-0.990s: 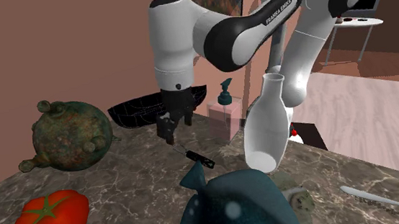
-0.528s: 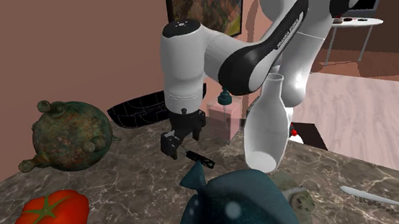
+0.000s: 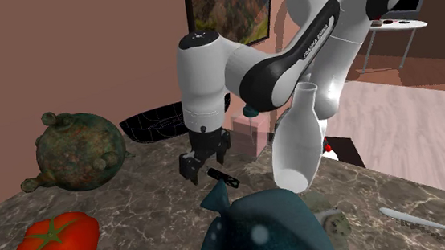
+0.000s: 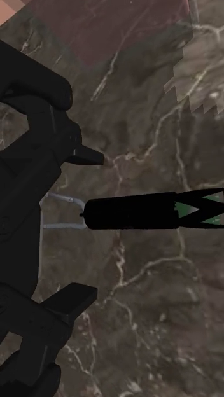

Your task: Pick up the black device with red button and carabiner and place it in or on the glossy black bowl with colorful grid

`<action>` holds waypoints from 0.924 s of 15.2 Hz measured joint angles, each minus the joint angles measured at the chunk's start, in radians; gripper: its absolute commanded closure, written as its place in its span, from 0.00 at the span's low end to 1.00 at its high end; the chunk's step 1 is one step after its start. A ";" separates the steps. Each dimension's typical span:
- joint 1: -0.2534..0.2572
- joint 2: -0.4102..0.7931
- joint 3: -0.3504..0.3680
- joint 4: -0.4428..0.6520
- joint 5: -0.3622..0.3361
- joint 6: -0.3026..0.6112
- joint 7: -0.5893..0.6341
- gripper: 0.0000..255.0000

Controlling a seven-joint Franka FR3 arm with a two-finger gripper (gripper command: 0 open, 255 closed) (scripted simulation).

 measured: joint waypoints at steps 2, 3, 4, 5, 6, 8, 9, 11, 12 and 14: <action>-0.018 0.000 0.015 0.001 0.015 0.002 -0.004 1.00; -0.023 0.003 0.022 0.003 0.014 0.003 -0.001 1.00; -0.026 0.006 0.027 0.005 0.016 0.015 0.003 1.00; -0.027 0.006 0.029 0.004 0.016 0.023 0.004 1.00; -0.029 0.008 0.032 0.006 0.015 0.025 0.005 1.00; -0.031 0.014 0.039 0.011 0.000 0.025 0.016 1.00; -0.029 0.010 0.038 0.008 -0.003 0.027 0.018 1.00; -0.031 0.013 0.040 0.008 -0.002 0.036 0.021 1.00; -0.036 0.002 0.038 0.004 0.006 0.023 0.005 1.00; -0.043 -0.019 0.040 0.006 0.002 -0.008 -0.018 1.00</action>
